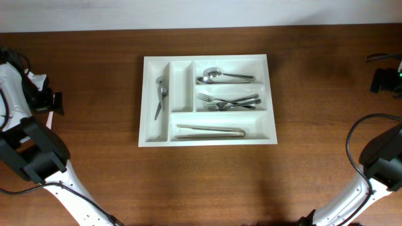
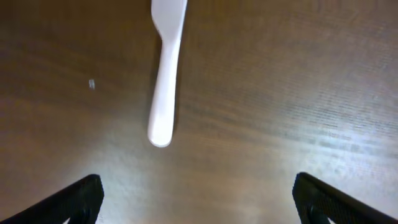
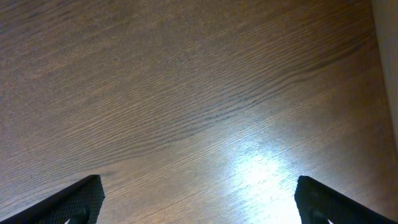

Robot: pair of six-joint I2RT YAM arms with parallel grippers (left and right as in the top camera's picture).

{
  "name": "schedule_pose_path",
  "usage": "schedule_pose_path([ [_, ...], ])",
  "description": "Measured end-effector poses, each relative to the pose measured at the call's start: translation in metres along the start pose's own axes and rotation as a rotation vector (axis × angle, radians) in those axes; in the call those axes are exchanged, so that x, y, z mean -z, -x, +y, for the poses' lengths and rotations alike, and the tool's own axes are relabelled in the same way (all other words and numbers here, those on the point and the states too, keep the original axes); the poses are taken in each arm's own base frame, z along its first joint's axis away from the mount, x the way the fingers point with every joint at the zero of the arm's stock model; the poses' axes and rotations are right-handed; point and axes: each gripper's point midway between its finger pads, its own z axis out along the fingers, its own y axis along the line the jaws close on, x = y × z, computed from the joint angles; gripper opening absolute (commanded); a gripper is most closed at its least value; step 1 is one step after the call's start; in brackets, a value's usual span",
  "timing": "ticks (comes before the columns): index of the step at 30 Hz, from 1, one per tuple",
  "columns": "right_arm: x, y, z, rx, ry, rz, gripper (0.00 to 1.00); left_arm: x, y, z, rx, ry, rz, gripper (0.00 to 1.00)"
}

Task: Pack container
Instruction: 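Move the left gripper out to the white plastic knife at far left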

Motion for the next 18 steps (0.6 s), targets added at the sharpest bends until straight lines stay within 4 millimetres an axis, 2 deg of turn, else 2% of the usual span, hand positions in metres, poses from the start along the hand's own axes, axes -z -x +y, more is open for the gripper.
schedule_pose_path([
  [4,0.0,0.0,0.0,0.0,0.0,0.0,0.99,-0.007,0.009,-0.001,-0.02,0.01,-0.028,0.99],
  [11,0.0,0.0,0.0,0.0,0.0,0.0,0.99,-0.026,0.013,-0.006,-0.029,-0.02,-0.043,0.99],
  [18,0.0,0.0,0.0,0.0,0.0,0.0,0.99,-0.04,0.009,-0.009,-0.02,-0.056,-0.034,0.99],
])
